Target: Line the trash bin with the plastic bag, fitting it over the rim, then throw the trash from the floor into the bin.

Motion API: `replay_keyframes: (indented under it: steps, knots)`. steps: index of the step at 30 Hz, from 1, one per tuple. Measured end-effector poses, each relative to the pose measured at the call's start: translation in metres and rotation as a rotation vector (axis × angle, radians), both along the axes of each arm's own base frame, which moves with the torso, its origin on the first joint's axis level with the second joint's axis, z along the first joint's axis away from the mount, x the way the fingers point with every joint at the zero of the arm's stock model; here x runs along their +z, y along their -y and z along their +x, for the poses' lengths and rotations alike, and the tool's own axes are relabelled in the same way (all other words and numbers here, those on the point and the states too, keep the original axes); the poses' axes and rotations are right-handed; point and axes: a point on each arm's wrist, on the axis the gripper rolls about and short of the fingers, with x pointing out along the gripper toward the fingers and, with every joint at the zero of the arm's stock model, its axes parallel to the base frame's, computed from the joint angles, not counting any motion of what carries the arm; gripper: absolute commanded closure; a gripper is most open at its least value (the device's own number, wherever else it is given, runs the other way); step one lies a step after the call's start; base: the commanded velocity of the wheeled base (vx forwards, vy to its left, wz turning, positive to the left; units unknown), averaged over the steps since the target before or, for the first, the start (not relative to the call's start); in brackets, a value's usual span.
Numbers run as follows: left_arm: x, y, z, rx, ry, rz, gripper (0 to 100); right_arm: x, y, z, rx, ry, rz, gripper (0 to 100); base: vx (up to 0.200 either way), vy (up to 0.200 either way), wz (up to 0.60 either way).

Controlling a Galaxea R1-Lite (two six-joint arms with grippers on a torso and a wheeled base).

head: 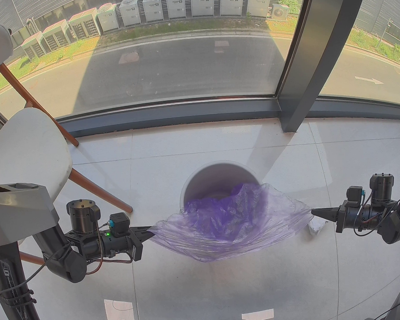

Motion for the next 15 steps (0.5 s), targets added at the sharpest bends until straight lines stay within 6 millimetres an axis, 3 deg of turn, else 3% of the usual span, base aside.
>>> replay_keyframes:
  steps: [7, 15]
  knots:
    - [0.002, 0.003, 0.015, 0.022, 0.045, -0.003, 100, -0.002, 0.000, 0.008, 0.003, 0.019, -0.009, 100, 0.000, 0.000, 0.00]
    - [-0.004, 0.004, 0.033, 0.052, 0.066, 0.001, 100, -0.001, 0.004, 0.038, -0.007, 0.083, -0.019, 100, 0.000, 0.000, 0.00]
